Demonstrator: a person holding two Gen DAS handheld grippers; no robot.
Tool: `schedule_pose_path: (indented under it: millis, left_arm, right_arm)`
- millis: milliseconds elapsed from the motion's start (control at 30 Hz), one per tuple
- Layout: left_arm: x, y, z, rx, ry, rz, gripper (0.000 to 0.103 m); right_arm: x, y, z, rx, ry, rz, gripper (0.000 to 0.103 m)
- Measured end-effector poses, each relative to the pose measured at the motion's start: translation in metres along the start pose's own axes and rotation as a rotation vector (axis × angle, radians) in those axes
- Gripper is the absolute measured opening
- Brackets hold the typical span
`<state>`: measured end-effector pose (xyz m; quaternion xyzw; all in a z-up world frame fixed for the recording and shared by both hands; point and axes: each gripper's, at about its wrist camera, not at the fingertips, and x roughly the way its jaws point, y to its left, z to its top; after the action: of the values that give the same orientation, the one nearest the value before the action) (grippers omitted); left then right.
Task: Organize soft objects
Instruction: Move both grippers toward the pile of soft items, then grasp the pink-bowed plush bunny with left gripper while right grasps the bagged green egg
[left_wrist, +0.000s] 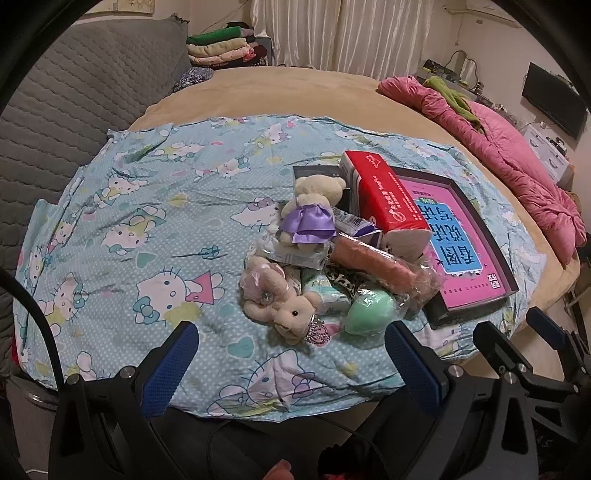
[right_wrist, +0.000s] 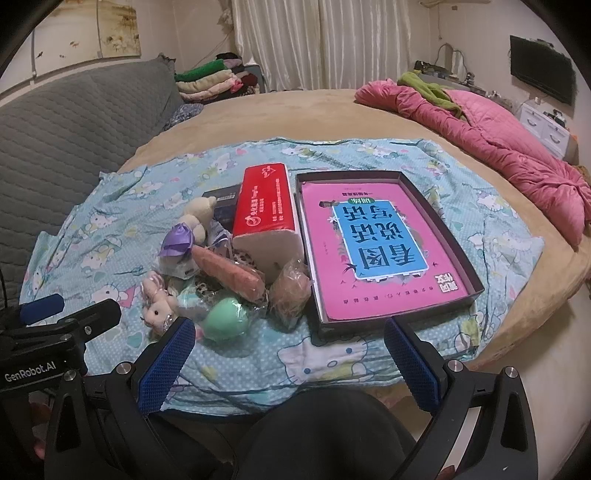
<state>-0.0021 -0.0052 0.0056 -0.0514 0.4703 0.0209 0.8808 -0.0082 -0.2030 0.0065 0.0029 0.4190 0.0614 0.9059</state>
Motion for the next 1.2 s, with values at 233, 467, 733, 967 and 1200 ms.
schedule_pose_path:
  millis: [233, 467, 733, 967, 1200]
  left_arm:
    - [0.003, 0.002, 0.0, -0.008, 0.008, -0.004, 0.102]
    - [0.009, 0.013, -0.001, -0.041, 0.023, -0.021, 0.102]
    - [0.028, 0.041, -0.003, -0.121, 0.067, -0.033, 0.102]
    - [0.056, 0.065, -0.006, -0.214, 0.144, -0.08, 0.102]
    - [0.094, 0.071, 0.005, -0.29, 0.206, -0.14, 0.099]
  right_arm:
    - [0.001, 0.001, -0.001, -0.001, 0.006, 0.002, 0.102]
    - [0.007, 0.004, -0.002, -0.003, 0.025, 0.008, 0.102]
    - [0.021, 0.025, -0.004, -0.017, 0.076, 0.05, 0.102]
    - [0.045, 0.047, -0.01, -0.018, 0.149, 0.078, 0.102]
    - [0.071, 0.053, -0.014, 0.014, 0.214, 0.072, 0.102]
